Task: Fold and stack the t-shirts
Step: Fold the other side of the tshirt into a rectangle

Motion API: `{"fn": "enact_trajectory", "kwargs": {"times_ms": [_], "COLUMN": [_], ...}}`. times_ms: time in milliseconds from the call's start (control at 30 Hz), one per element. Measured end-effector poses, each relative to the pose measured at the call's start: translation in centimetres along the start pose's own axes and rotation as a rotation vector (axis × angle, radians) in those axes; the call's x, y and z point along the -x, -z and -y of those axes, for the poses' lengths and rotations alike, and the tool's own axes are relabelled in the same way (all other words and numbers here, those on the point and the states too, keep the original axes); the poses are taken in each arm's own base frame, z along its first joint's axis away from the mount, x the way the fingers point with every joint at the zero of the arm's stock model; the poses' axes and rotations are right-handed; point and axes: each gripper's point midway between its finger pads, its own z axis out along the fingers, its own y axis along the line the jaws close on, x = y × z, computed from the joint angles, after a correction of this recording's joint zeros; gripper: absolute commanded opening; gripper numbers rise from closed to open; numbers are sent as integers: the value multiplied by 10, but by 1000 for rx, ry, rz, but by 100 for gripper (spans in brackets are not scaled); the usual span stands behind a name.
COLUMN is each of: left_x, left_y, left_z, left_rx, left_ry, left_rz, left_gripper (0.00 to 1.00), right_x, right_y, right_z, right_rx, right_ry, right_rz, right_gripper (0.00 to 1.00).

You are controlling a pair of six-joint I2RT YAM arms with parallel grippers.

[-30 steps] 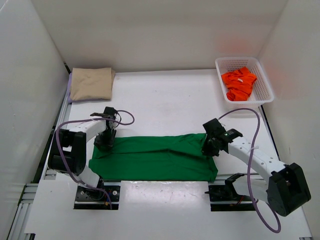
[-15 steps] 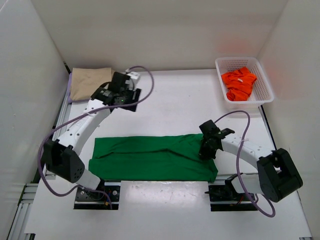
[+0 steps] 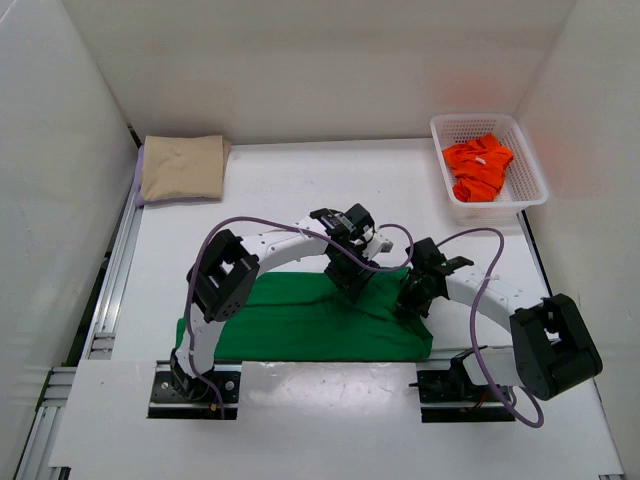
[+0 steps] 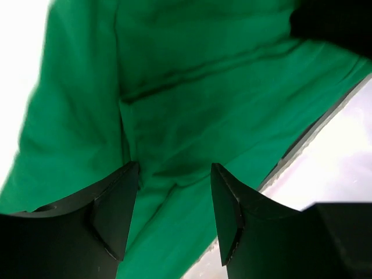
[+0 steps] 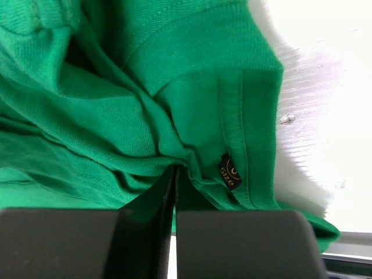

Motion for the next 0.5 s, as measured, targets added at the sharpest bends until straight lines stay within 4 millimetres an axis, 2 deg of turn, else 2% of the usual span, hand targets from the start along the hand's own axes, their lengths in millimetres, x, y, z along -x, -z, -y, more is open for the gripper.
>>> {"fn": "enact_trajectory", "kwargs": {"times_ms": [200, 333, 400, 500], "left_x": [30, 41, 43, 41], "left_y": [-2, -14, -22, -29], "left_z": [-1, -9, -14, -18], "left_rx": [-17, -4, 11, 23], "left_ry": [-15, -16, -12, -5], "left_rz": [61, 73, 66, 52], "left_gripper": [62, 62, 59, 49], "right_x": [-1, -2, -2, -2], "right_y": [-1, -1, -1, 0], "right_z": [-3, -6, -6, -6], "right_rx": [37, 55, 58, 65], "right_ry": [-16, -19, -22, -25], "right_rz": [-5, -5, -3, 3], "right_gripper": [0, 0, 0, 0]}}
